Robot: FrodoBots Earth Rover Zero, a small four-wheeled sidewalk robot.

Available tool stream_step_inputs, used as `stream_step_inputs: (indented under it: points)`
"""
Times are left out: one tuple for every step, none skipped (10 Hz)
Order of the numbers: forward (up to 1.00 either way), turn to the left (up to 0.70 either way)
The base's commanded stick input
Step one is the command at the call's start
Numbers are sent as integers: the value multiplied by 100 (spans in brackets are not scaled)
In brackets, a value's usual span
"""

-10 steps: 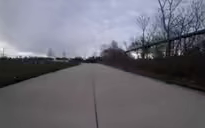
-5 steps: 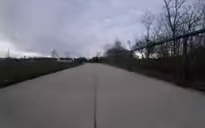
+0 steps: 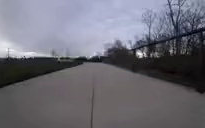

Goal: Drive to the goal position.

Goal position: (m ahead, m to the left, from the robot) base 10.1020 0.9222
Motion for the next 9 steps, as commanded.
stream_step_inputs:
  points:
    - [100,0]
    - [100,0]
    - [100,0]
    - [100,0]
    - [100,0]
    - [100,0]
    - [100,0]
    - [100,0]
    - [100,0]
